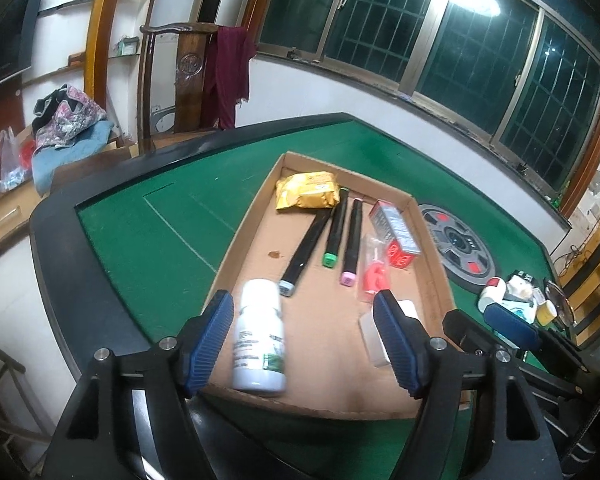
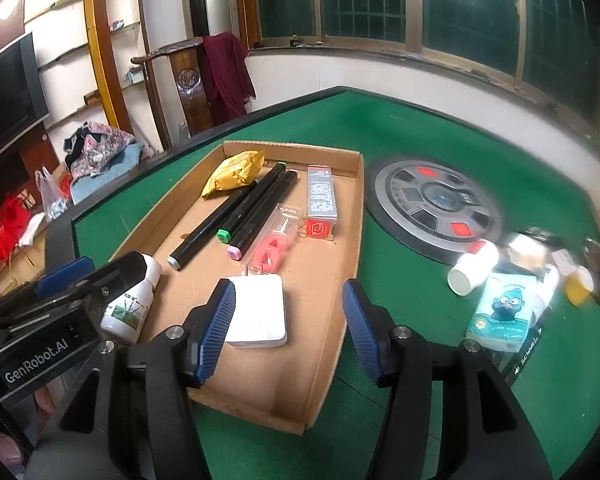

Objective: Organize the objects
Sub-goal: 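Carry the white bottle and charger into the cardboard tray and open both tools, then grasp a black marker with the left tool while the right tool grasps a yellow-tipped black marker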

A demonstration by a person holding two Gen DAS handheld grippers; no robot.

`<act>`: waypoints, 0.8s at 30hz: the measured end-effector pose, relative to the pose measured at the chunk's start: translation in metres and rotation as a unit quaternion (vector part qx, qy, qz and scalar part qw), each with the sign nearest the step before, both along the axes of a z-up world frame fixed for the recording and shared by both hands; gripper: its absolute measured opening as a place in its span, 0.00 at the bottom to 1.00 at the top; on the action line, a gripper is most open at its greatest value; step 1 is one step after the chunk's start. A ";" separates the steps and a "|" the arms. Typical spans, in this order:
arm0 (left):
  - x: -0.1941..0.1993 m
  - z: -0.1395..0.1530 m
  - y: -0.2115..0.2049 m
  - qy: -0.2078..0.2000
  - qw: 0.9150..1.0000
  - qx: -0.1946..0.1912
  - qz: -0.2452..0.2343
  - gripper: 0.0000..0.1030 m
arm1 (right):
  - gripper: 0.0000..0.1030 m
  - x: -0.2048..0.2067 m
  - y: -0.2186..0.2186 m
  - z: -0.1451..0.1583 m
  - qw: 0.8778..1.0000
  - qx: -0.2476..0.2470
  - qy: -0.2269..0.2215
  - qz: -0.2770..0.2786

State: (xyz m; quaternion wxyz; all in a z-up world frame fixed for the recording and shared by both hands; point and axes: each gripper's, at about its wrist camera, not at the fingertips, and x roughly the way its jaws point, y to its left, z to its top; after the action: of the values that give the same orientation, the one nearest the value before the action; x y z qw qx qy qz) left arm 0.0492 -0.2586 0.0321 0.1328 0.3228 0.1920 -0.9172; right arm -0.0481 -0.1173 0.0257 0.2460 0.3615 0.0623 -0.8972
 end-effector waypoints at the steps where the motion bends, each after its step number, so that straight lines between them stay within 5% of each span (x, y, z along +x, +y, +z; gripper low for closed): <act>1: 0.001 0.001 0.002 0.002 1.000 -0.001 -0.001 0.65 | 0.53 0.000 0.003 0.001 1.000 -0.005 -0.002 0.001; 10: 0.004 0.013 0.025 0.020 0.999 -0.017 -0.022 0.65 | 0.55 -0.011 0.074 0.013 0.997 -0.048 -0.006 -0.057; 17: 0.006 0.023 0.061 0.025 0.997 -0.044 -0.062 0.65 | 0.55 -0.049 0.144 -0.014 0.986 -0.061 -0.092 -0.129; 24: 0.005 0.026 0.090 0.017 0.994 -0.065 -0.090 0.65 | 0.55 -0.060 0.167 -0.037 0.979 -0.062 -0.150 -0.127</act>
State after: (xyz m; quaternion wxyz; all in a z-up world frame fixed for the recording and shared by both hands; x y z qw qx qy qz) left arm 0.0544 -0.1689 0.0578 0.0669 0.3137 0.1043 -0.9414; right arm -0.1084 0.0500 -0.0111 0.1585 0.4805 -0.0776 -0.8591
